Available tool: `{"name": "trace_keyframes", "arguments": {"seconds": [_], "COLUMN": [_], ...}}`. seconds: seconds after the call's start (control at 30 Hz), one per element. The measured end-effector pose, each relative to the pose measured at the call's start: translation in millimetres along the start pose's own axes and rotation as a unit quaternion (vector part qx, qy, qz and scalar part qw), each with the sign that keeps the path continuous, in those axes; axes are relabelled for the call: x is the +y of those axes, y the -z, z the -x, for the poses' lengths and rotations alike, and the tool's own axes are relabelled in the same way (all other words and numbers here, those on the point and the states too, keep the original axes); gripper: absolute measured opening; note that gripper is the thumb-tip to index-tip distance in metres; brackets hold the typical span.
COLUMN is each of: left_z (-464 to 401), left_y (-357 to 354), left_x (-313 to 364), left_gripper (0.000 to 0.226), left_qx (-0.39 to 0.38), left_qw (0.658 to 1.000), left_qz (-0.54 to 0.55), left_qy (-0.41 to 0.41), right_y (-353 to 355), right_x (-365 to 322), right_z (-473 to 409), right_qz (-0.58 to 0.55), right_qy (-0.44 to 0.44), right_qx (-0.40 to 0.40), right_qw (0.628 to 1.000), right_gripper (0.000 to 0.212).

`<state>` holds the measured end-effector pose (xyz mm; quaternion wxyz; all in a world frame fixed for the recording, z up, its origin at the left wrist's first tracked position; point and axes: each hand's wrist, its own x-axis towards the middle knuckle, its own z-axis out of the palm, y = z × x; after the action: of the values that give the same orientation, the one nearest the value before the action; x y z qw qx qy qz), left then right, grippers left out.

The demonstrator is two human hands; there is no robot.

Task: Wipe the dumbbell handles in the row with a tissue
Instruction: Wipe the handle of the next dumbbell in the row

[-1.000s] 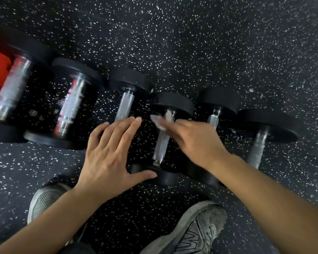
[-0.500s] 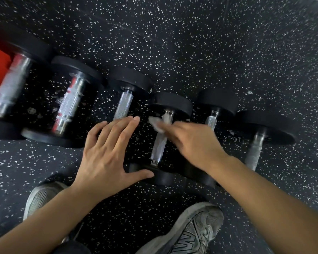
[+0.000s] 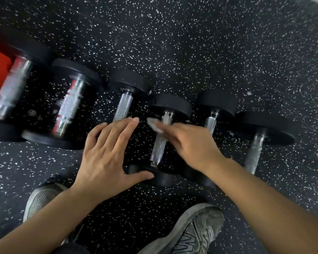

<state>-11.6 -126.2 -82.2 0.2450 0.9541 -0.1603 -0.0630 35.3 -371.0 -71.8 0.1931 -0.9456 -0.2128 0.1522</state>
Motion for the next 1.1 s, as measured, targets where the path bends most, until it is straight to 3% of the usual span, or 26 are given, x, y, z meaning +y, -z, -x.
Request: {"name": "trace_keyframes", "arguments": {"seconds": [0.13,0.37,0.47,0.6,0.7,0.87,1.03,1.1], "left_z": [-0.3,-0.4,-0.5,-0.4,-0.8,-0.6,-1.8,-4.3], "left_y": [-0.1,0.2,1.1,1.6,1.5,1.0,0.6,1.1], "left_x": [0.7,1.9,2.7,1.7,2.0,1.9,5.3,9.1], "left_gripper": [0.127,0.125,0.124,0.123,0.124,0.123,0.119,0.115], "left_qx": [-0.007,-0.01,-0.014,-0.018,-0.019,-0.019,-0.007,0.006], "left_qw": [1.0,1.0,1.0,1.0,1.0,1.0,1.0,0.999], "left_qz": [0.006,0.013,0.013,0.008,0.008,0.012,0.022,0.034], "left_qy": [0.015,0.014,0.013,0.012,0.013,0.007,0.002,0.013], "right_y": [-3.0,-7.8,-10.2,-4.8,-6.2,-13.3,-4.3,0.1], "right_x": [11.6,-3.9,0.2,10.1,15.0,-0.1,-11.7,-15.2], "right_z": [-7.8,15.5,10.3,-1.1,-10.3,4.0,18.3,25.4], "right_qz": [0.039,0.049,0.054,0.01,0.027,0.031,-0.003,-0.013], "right_qy": [-0.039,0.097,0.076,-0.021,-0.063,-0.006,0.047,0.062], "right_qx": [-0.003,-0.172,-0.118,0.035,0.076,0.023,-0.13,-0.131], "right_qw": [0.998,0.979,0.989,0.999,0.995,0.999,0.99,0.989], "right_gripper": [0.045,0.052,0.05,0.04,0.039,0.039,0.044,0.043]}}
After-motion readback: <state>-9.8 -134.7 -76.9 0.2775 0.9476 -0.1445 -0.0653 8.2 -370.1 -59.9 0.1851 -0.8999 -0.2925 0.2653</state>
